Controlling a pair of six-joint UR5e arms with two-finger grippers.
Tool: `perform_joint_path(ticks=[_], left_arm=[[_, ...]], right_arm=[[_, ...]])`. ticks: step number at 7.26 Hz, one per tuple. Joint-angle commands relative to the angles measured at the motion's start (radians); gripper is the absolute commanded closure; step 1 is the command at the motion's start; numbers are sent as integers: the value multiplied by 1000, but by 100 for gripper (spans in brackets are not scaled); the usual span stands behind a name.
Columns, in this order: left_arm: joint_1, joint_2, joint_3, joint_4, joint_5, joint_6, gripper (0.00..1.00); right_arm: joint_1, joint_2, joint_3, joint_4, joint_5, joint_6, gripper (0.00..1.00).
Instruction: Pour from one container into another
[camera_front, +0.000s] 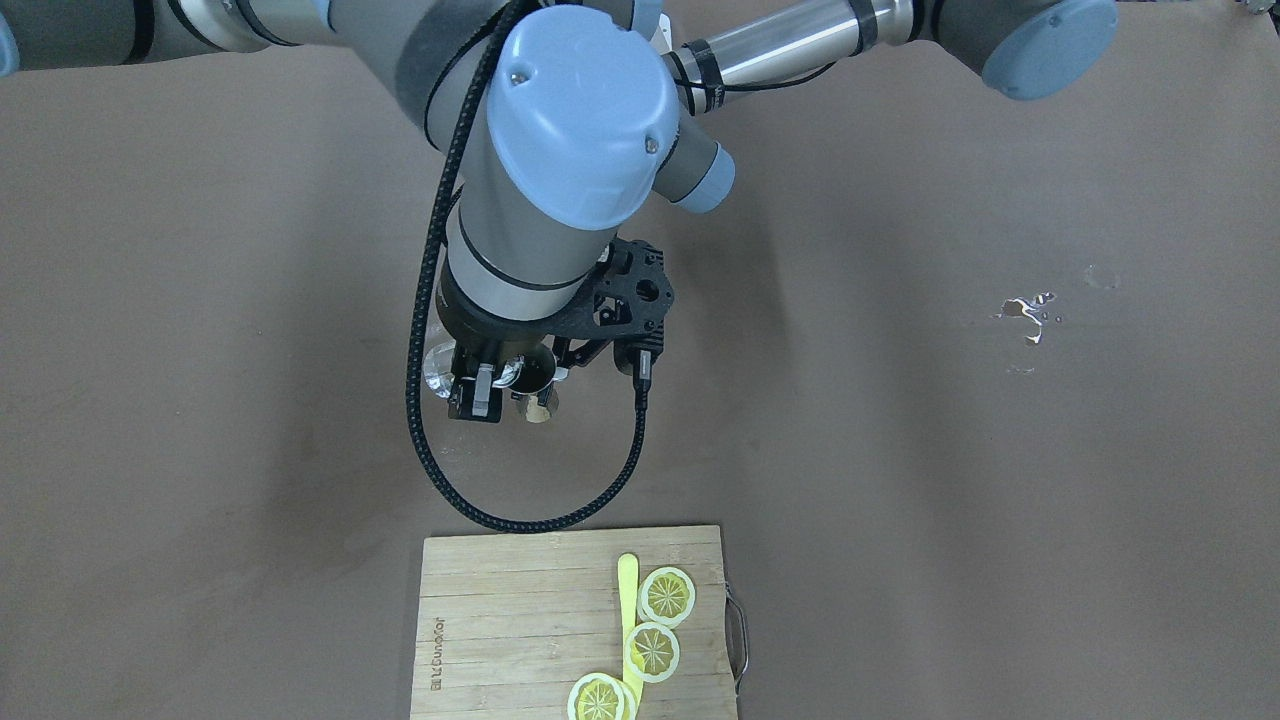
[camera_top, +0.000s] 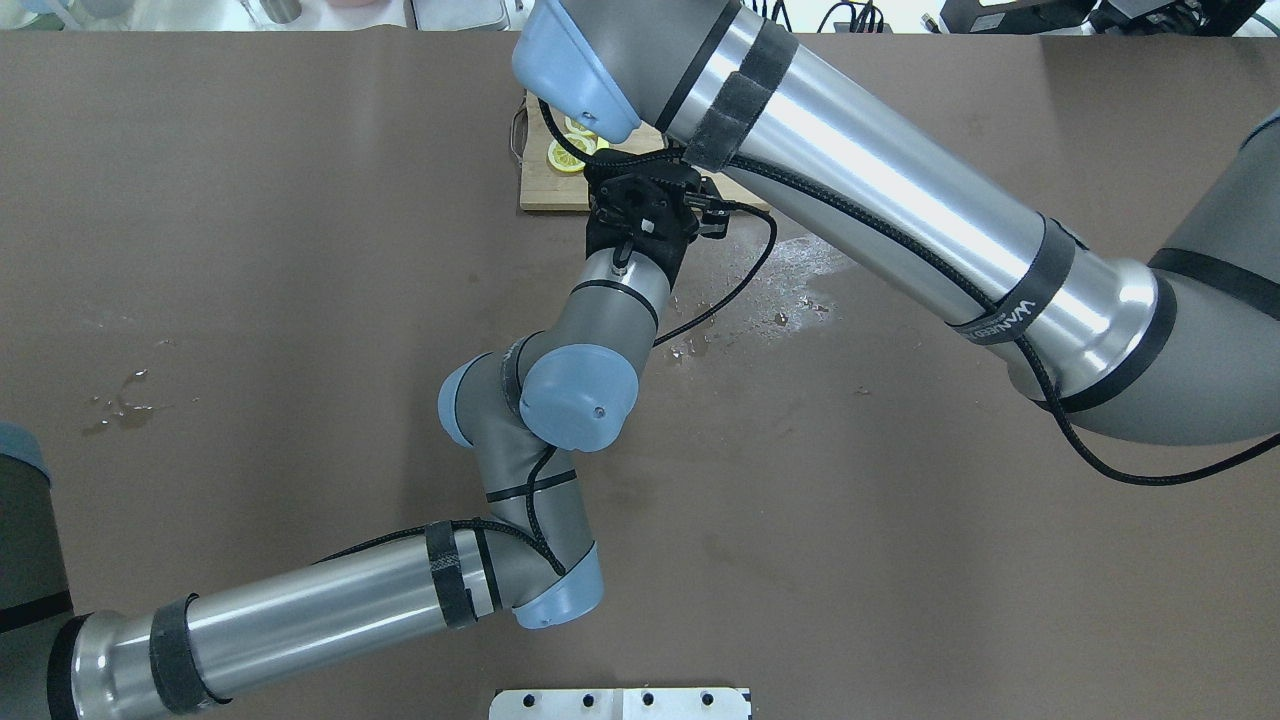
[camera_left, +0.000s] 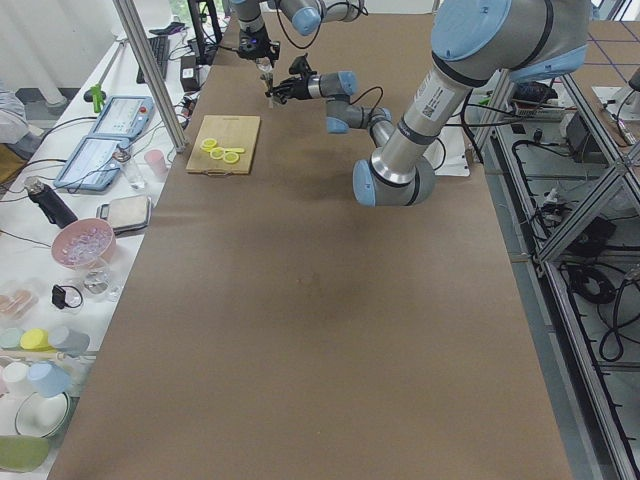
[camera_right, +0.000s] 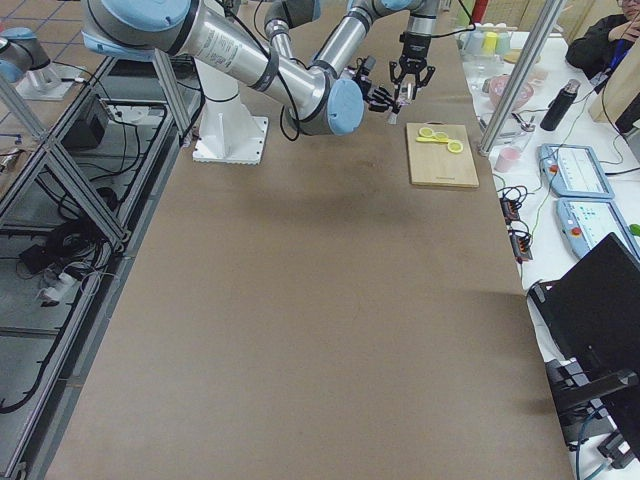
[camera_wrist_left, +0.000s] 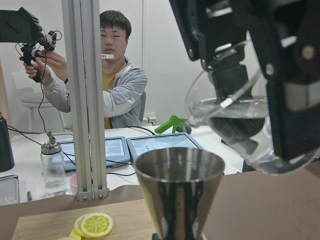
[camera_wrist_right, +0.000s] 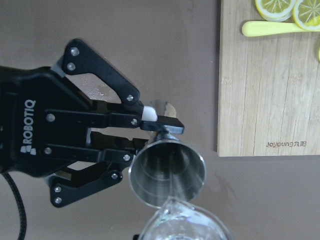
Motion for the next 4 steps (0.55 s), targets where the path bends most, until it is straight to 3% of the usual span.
perform_joint_path(ticks=[1,4], left_arm=[[0,0,-1,0,0,-1,100],[0,0,-3,0,2,-1,100]], right_arm=[[-12,30,-46,-25,-35,-51,100],[-21,47,-70,-41,-55,-97,100]])
